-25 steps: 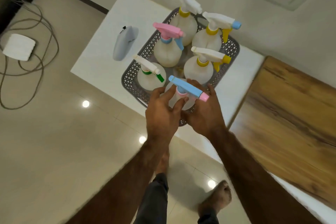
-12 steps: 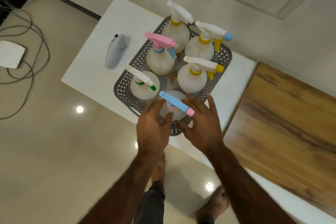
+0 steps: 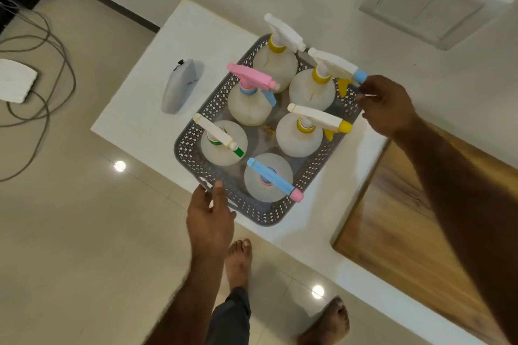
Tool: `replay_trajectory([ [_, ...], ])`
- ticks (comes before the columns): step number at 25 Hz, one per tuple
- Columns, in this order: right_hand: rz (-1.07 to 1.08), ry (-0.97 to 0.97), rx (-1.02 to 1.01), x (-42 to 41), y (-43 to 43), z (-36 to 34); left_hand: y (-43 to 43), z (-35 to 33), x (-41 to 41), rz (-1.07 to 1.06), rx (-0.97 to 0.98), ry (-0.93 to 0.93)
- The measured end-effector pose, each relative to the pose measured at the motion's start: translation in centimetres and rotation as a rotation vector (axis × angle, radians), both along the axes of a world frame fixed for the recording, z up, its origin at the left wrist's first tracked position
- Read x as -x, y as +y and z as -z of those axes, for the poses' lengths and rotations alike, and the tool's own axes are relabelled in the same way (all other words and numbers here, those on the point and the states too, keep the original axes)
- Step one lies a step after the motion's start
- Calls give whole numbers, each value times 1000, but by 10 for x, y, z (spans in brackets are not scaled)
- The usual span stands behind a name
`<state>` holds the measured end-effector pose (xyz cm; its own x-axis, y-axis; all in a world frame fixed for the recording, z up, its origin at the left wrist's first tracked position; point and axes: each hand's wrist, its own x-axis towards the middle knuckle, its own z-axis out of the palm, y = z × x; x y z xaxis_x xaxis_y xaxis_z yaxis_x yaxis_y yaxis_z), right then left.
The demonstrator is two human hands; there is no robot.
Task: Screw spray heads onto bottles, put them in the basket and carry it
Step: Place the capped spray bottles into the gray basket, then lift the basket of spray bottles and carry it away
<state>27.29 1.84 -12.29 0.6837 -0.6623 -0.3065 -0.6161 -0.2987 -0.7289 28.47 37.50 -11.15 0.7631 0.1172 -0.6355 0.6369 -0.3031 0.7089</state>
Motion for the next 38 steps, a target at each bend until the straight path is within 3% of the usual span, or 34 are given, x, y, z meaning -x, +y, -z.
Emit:
replay_trajectory([
  [4,-149,45,79,-24,5,-4,-6,11,-6,-15,-55,-45],
  [8,-79,39,87,-33,14,2,-8,10,-4,-25,-60,-60],
  [12,-14,109,314,-28,19,6,0,15,-6,14,-72,-113],
  [22,70,-45,386,38,28,10,5,-6,-30,174,-112,-106],
  [30,298,18,351,127,41,-14,-9,-42,-27,388,-105,-78],
  [38,626,28,292,276,80,-60,-54,-85,18,765,-108,-88],
])
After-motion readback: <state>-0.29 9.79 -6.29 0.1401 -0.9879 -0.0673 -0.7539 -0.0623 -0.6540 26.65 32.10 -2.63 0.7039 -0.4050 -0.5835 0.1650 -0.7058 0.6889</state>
